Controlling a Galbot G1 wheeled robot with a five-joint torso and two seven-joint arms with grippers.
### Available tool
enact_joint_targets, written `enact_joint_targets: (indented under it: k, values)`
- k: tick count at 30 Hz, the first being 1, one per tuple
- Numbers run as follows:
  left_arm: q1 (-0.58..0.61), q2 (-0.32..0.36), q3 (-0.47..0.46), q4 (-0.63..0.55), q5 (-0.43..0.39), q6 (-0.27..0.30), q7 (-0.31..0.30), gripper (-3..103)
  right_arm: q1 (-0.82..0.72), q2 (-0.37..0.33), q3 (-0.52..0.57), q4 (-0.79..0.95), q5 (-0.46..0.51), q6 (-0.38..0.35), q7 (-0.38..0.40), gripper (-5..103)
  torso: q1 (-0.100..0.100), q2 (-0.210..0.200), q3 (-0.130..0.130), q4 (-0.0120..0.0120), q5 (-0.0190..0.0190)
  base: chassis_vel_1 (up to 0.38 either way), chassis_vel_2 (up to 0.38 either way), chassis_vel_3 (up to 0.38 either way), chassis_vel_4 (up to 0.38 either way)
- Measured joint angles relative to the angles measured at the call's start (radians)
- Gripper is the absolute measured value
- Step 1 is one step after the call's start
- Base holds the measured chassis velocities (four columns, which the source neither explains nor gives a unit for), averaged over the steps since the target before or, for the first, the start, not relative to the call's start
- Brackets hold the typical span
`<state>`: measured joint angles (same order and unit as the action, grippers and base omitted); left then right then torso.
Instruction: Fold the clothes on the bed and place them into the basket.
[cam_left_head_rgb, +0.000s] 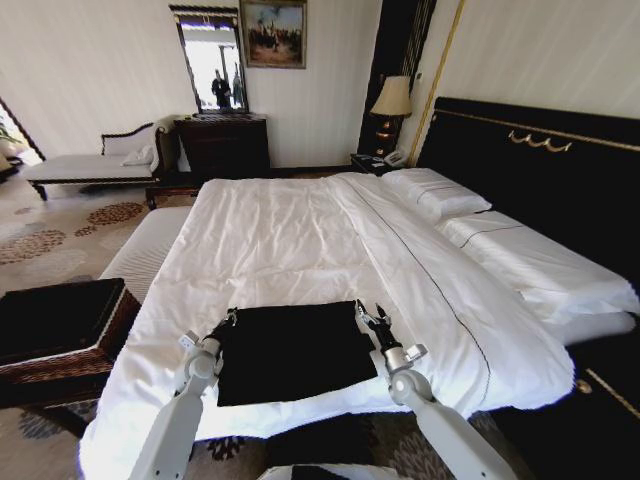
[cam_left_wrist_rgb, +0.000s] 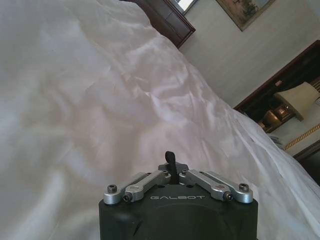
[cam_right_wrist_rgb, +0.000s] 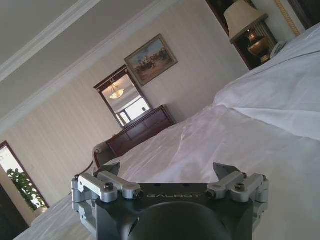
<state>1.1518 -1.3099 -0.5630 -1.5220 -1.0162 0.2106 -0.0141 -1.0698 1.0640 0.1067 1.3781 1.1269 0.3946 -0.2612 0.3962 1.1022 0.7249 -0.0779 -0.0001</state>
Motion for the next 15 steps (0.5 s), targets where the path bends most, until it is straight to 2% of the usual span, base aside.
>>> enact_joint_targets:
  k: [2, 3, 4, 5, 15]
  values:
    - [0.007, -0.001, -0.007, -0.013, 0.000, -0.004, -0.002, 1, 0.019, -0.003, -0.013, -0.029, 0.052, -0.010, -0.063, 100, 0.000, 0.000, 0.000, 0.0000, 0.0000, 0.000, 0.000, 0.000, 0.000]
    - [0.007, -0.001, -0.007, -0.013, 0.000, -0.004, -0.002, 1, 0.019, -0.003, -0.013, -0.029, 0.052, -0.010, -0.063, 100, 0.000, 0.000, 0.000, 0.0000, 0.0000, 0.000, 0.000, 0.000, 0.000]
    - [0.015, 0.000, -0.011, -0.025, 0.000, -0.005, -0.006, 1, 0.035, -0.005, -0.027, -0.060, 0.084, -0.015, -0.121, 100, 0.000, 0.000, 0.000, -0.0001, 0.0000, 0.000, 0.000, 0.000, 0.000]
    - [0.019, 0.002, -0.013, -0.032, 0.000, -0.006, -0.007, 1, 0.045, -0.006, -0.036, -0.078, 0.092, -0.019, -0.141, 100, 0.000, 0.000, 0.000, -0.0001, 0.0000, 0.000, 0.000, 0.000, 0.000]
    - [0.041, 0.011, -0.021, -0.092, -0.008, -0.006, -0.028, 1, 0.152, 0.031, -0.101, -0.278, 0.138, -0.038, -0.264, 100, 0.000, 0.000, 0.000, 0.0001, 0.0001, 0.000, 0.000, 0.000, 0.000]
